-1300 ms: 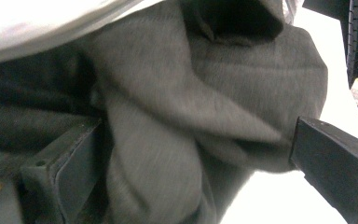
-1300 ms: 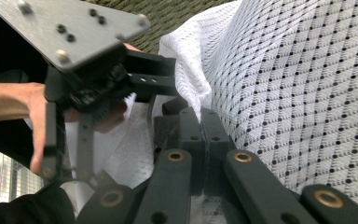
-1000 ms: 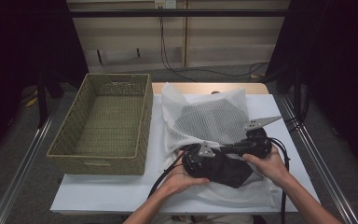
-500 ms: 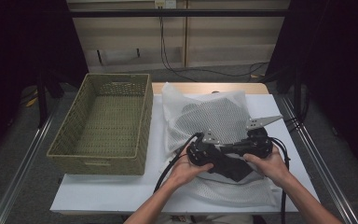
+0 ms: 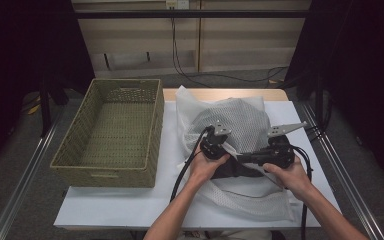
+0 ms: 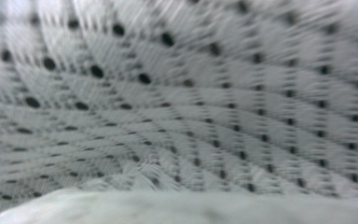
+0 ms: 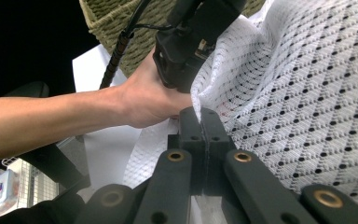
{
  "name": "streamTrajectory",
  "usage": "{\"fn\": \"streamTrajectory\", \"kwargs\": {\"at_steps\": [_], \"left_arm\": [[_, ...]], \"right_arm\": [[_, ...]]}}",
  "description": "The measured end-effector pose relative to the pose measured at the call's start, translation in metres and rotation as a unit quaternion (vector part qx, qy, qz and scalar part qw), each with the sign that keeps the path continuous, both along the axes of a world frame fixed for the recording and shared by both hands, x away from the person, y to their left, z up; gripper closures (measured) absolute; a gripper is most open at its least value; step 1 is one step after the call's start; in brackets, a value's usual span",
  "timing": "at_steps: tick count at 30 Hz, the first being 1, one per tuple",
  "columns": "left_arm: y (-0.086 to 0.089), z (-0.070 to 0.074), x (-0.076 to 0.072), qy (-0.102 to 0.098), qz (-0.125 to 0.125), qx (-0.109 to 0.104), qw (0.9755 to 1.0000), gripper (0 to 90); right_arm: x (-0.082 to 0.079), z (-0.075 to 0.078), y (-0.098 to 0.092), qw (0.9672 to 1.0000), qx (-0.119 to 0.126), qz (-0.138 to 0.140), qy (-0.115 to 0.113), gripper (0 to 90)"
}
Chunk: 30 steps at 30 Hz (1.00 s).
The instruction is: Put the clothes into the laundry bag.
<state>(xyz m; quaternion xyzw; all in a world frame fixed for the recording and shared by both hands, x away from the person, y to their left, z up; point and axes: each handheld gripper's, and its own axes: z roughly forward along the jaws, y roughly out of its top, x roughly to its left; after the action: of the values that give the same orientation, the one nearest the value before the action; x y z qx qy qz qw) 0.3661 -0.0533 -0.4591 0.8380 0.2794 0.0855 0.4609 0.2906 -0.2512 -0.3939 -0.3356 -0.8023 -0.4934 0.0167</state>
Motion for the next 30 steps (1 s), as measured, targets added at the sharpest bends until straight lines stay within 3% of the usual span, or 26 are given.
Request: {"fn": "streamTrajectory", "kwargs": {"at_steps": [4, 7, 12, 16, 17, 20, 22, 23, 25, 26, 29, 30], "left_arm": [[0.0, -0.014, 0.001, 0.002, -0.005, 0.013, 0.9999, 77.8], [0.003, -0.019, -0.004, 0.007, -0.007, 0.017, 0.9998, 70.5], [0.013, -0.012, -0.011, 0.02, -0.029, 0.008, 0.9994, 54.2], [0.023, -0.006, -0.028, 0.007, -0.047, 0.031, 0.9984, 37.3], [0.027, -0.005, -0.032, 0.005, -0.047, 0.025, 0.9986, 35.3], [0.038, -0.002, -0.041, 0.002, -0.055, 0.029, 0.9981, 32.1], [0.047, -0.002, -0.046, 0.013, -0.069, 0.023, 0.9972, 38.8], [0.051, -0.002, -0.052, 0.007, -0.076, 0.025, 0.9968, 39.1], [0.055, -0.004, -0.058, 0.02, -0.087, 0.026, 0.9957, 37.2], [0.056, -0.005, -0.061, 0.016, -0.093, 0.043, 0.9947, 35.5], [0.05, -0.012, -0.06, 0.011, -0.089, 0.058, 0.9943, 31.3], [0.048, -0.014, -0.059, 0.01, -0.095, 0.076, 0.9925, 30.9]], "right_arm": [[0.001, -0.007, 0.002, 0.9998, -0.017, 0.001, 0.005, 90.0], [0.002, -0.012, 0.002, 0.9996, -0.026, -0.002, 0.009, 90.0], [0.003, -0.013, -0.002, 0.9996, -0.026, -0.006, 0.009, 90.0], [0.004, -0.012, -0.005, 0.9996, -0.025, -0.01, 0.007, 90.0], [0.004, -0.012, -0.005, 0.9996, -0.026, -0.01, 0.006, 90.0], [0.004, -0.012, -0.005, 0.9996, -0.027, -0.01, 0.005, 90.0], [0.004, -0.011, -0.005, 0.9995, -0.028, -0.011, 0.003, 90.0], [0.004, -0.011, -0.005, 0.9995, -0.029, -0.012, 0.003, 90.0], [0.004, -0.011, -0.006, 0.9995, -0.03, -0.012, 0.002, 90.0], [0.004, -0.011, -0.006, 0.9995, -0.03, -0.012, 0.003, 90.0], [0.006, -0.012, -0.005, 0.9994, -0.032, -0.013, 0.004, 90.0], [0.005, -0.012, -0.004, 0.9994, -0.031, -0.013, 0.005, 90.0]]}}
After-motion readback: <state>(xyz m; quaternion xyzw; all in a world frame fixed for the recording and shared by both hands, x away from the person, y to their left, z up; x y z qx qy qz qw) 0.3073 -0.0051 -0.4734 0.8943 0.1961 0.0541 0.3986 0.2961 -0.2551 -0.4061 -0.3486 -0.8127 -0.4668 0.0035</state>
